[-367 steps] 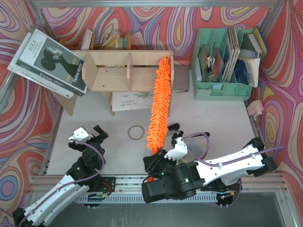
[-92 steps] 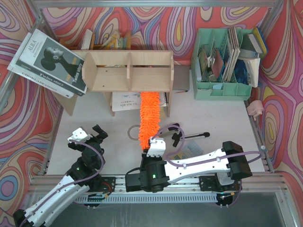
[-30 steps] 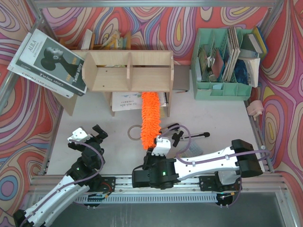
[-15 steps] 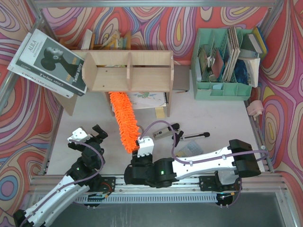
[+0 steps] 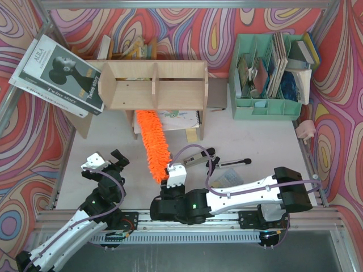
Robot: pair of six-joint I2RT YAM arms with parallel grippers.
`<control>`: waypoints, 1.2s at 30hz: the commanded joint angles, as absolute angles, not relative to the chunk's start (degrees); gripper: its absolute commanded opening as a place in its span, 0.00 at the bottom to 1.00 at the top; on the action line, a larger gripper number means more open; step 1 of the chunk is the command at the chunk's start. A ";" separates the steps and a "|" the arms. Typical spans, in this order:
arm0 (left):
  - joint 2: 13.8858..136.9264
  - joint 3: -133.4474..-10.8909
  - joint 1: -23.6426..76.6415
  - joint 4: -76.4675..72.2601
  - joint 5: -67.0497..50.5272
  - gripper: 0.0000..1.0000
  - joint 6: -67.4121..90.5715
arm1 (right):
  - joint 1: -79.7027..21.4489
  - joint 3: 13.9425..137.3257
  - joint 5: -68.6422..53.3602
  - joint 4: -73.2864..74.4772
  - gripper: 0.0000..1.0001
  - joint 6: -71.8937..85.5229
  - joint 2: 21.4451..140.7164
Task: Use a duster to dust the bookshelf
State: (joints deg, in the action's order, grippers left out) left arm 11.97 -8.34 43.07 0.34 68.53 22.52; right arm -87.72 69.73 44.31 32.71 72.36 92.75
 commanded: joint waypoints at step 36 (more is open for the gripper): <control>11.25 -7.95 42.63 1.50 68.13 0.99 23.29 | -86.48 73.37 42.64 29.11 0.00 65.08 94.77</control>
State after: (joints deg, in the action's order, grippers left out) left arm 11.88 -8.34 43.05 1.04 68.38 22.76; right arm -86.56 71.53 41.60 33.67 70.63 94.52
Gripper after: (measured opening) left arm 0.985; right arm 0.333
